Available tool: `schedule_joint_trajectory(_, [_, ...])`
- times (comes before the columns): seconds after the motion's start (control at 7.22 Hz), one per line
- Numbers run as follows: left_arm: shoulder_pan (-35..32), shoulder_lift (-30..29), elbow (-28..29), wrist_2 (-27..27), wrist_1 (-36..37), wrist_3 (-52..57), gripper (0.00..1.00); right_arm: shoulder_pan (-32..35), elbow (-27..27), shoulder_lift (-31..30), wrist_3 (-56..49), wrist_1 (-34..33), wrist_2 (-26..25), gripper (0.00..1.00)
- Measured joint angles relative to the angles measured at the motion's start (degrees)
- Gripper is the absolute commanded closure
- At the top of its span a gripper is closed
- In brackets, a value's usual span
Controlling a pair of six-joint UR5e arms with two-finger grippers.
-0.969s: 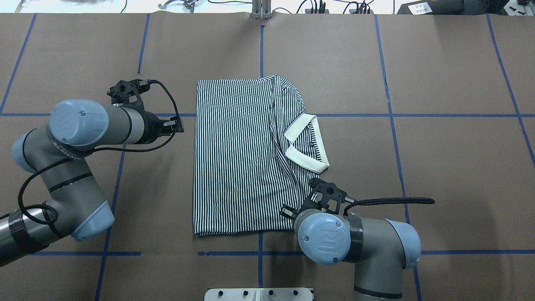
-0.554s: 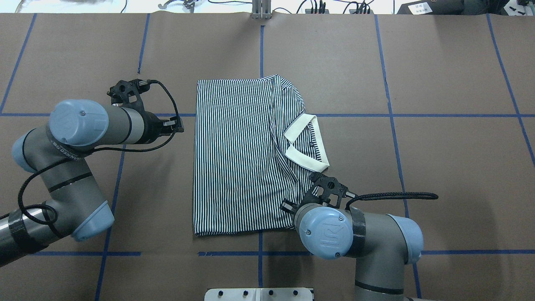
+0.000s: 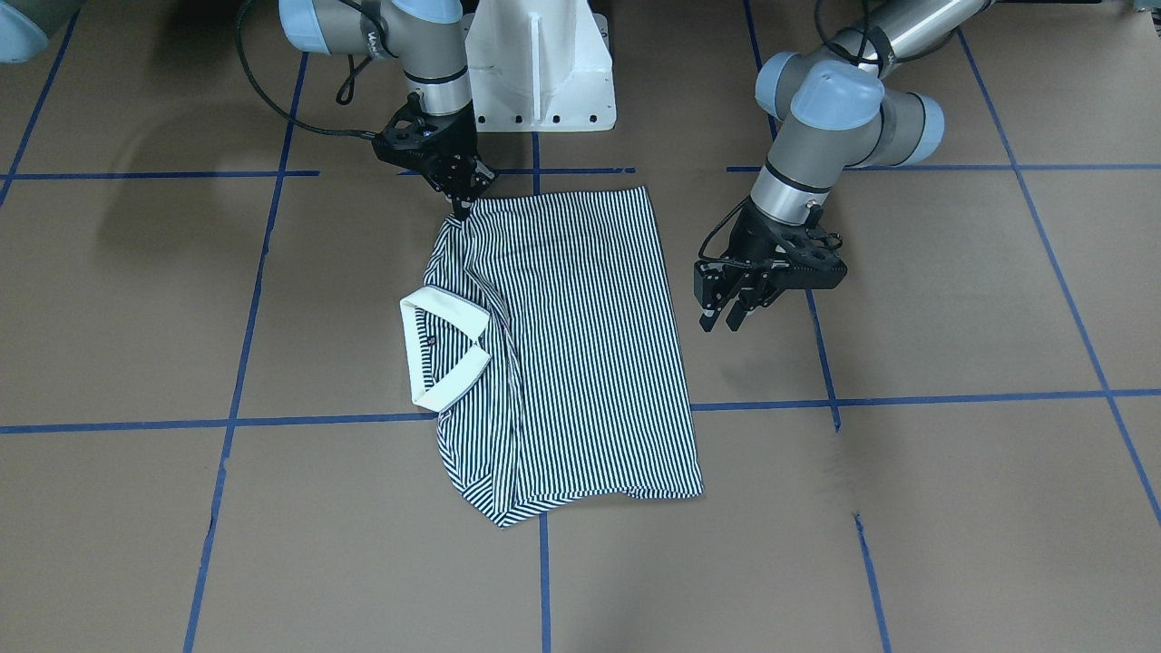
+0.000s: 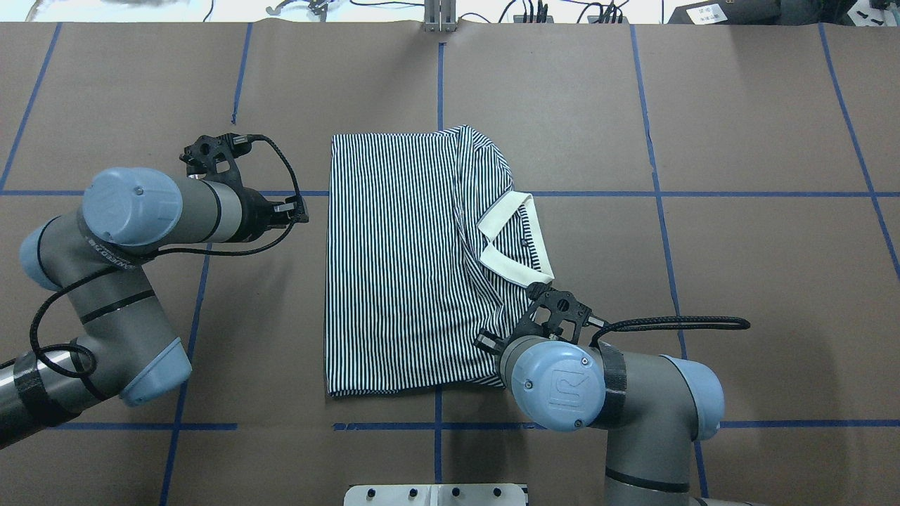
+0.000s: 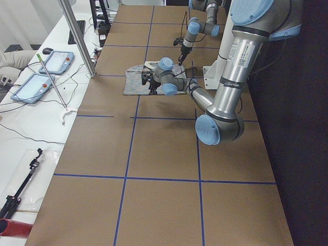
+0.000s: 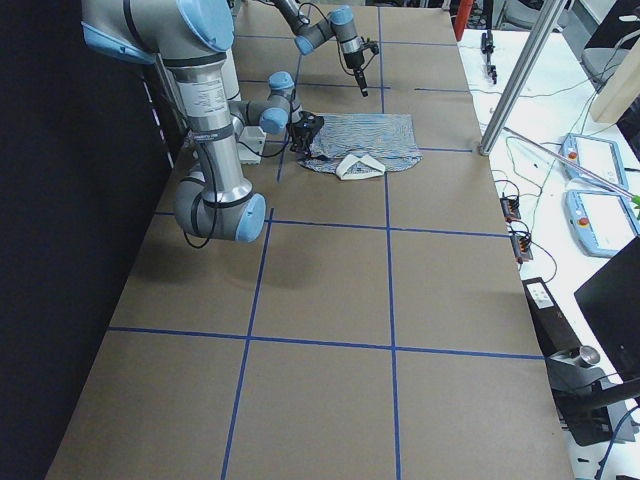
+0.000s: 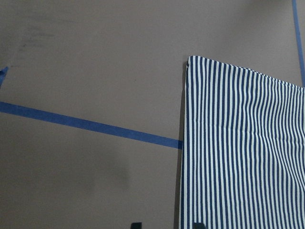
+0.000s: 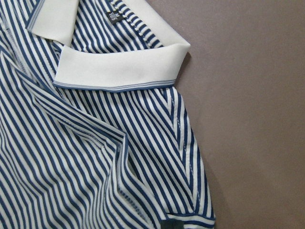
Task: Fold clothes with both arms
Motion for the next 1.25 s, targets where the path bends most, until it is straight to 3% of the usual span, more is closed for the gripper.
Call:
schedule_joint_trajectory(0.69, [0.0,0.2,0.1,0.0,0.0,0.0,0.53,1.3,-1.8,0.2,-0.9,0.3,-0.3,1.00])
schedule_joint_trajectory(0.83, [0.1,0.2,0.1,0.0,0.0,0.0,0.53,1.5,-2.2,0.2,-1.0,0.4,-0.2,0.91])
schedule_joint_trajectory(0.97, [0.1,0.2,0.1,0.0,0.0,0.0,0.53,1.6,-2.3,0.1,-1.1,0.5,-0.2,0.68])
schedule_joint_trajectory(1.11, [0.1,0.2,0.1,0.0,0.0,0.0,0.53,1.6,-2.4,0.0,-1.1,0.5,-0.2,0.55])
schedule_joint_trajectory(1.25, [0.1,0.2,0.1,0.0,0.0,0.0,0.53,1.6,-2.4,0.0,-1.1,0.4,-0.3,0.49])
